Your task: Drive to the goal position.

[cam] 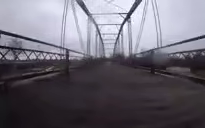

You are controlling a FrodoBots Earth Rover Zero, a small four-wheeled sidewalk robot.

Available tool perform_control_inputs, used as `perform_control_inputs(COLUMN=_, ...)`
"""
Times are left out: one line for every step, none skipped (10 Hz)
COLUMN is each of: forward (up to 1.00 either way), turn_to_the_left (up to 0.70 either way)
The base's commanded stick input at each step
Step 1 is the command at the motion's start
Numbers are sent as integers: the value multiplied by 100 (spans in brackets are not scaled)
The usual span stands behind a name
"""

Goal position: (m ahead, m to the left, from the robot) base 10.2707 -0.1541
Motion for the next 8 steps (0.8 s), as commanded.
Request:
perform_control_inputs(forward=100, turn_to_the_left=-3)
perform_control_inputs(forward=100, turn_to_the_left=-8)
perform_control_inputs(forward=100, turn_to_the_left=-17)
perform_control_inputs(forward=100, turn_to_the_left=-5)
perform_control_inputs(forward=100, turn_to_the_left=0)
perform_control_inputs(forward=100, turn_to_the_left=-4)
perform_control_inputs(forward=100, turn_to_the_left=-8)
perform_control_inputs(forward=100, turn_to_the_left=-12)
